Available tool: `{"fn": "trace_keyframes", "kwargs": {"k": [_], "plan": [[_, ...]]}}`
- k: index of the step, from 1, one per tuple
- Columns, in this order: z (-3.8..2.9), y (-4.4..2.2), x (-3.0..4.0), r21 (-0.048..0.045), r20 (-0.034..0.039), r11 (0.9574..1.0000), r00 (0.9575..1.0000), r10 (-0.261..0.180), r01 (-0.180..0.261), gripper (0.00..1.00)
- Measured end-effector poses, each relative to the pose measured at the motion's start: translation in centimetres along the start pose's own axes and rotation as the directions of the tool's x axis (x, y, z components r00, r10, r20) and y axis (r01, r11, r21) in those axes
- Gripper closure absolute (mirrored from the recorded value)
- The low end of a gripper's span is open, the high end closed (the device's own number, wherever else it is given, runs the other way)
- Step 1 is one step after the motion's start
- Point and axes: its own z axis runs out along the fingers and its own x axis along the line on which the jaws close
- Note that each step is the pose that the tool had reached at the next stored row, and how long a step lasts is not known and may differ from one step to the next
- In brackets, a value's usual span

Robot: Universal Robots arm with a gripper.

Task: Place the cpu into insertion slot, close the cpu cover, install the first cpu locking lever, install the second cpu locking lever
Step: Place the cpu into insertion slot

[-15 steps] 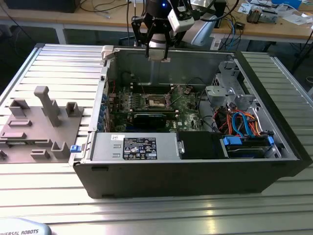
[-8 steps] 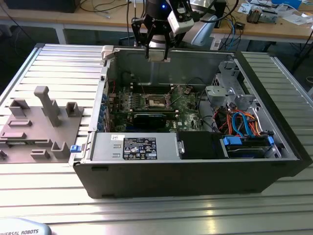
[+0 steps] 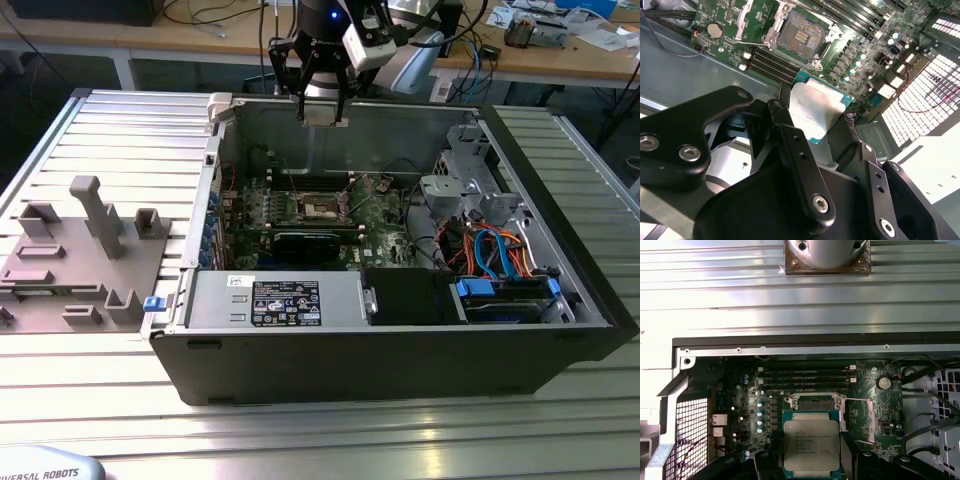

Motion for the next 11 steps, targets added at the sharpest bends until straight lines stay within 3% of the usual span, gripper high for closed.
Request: {"fn": "trace_keyframes", "kwargs": {"k": [11], "plan": [[0.14, -0.01, 0.00, 0.0000, 0.0000, 1.0000, 1.0000, 0.000, 0.000, 0.46]]}}
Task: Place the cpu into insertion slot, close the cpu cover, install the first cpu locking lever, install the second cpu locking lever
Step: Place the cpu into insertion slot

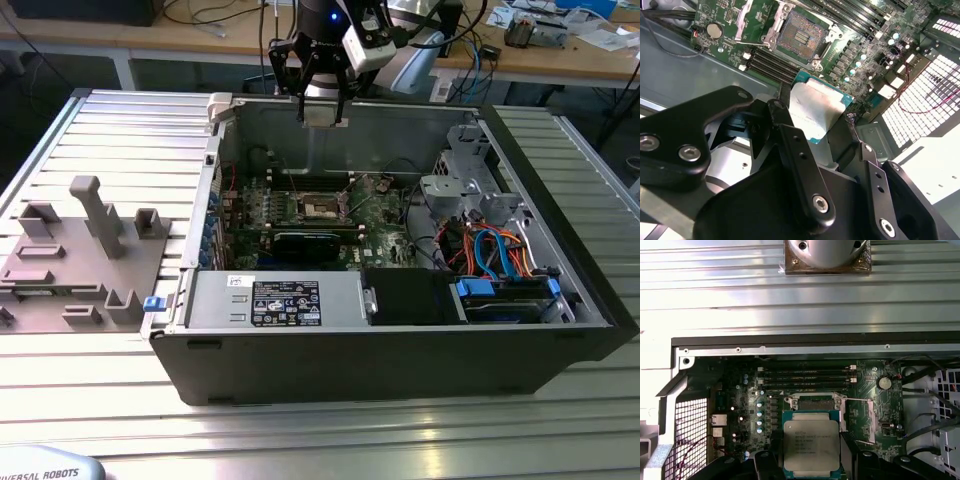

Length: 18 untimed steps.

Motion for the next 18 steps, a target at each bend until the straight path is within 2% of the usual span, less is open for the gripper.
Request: {"fn": "trace_keyframes", "kwargs": {"k": [5, 11, 18], "plan": [[0.00, 0.00, 0.00, 0.0000, 0.0002, 1.0000, 1.0000, 0.003, -0.003, 0.46], [0.00, 0.00, 0.00, -0.0013, 0.0051, 0.9984, 0.9984, 0.057, -0.057, 0.46], [0.00, 0.00, 0.00, -0.0020, 0.0074, 0.9966, 0.9965, 0.083, -0.083, 0.46]]}}
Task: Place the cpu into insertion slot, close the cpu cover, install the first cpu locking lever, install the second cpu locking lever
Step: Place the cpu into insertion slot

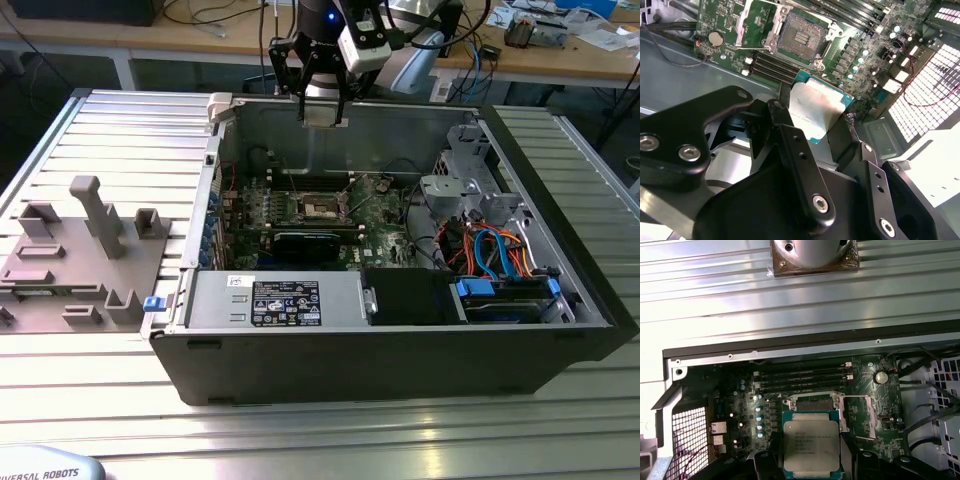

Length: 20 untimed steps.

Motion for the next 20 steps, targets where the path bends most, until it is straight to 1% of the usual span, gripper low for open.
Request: {"fn": "trace_keyframes", "kwargs": {"k": [20], "plan": [[0.00, 0.00, 0.00, -0.0010, 0.0042, 0.9989, 0.9989, 0.047, -0.047, 0.46]]}}
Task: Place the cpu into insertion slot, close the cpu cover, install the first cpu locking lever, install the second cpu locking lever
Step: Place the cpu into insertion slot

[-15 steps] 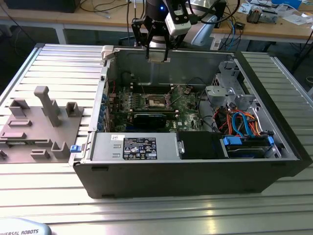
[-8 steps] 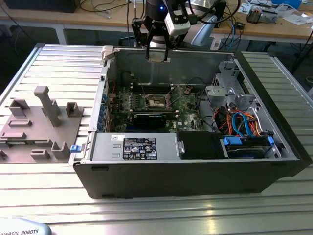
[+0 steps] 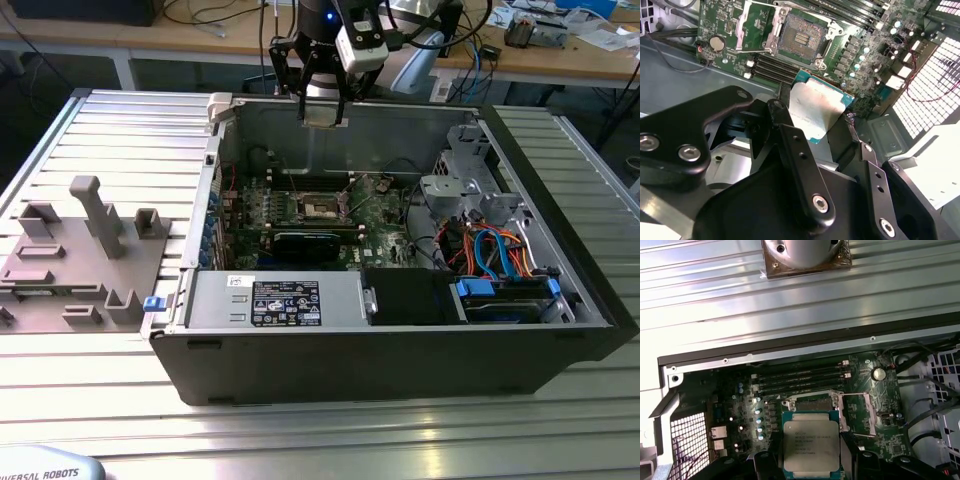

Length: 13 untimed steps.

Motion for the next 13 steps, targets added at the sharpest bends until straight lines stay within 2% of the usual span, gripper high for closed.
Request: {"fn": "trace_keyframes", "kwargs": {"k": [13], "plan": [[0.00, 0.00, 0.00, -0.0005, 0.0021, 0.9997, 0.9997, 0.023, -0.023, 0.46]]}}
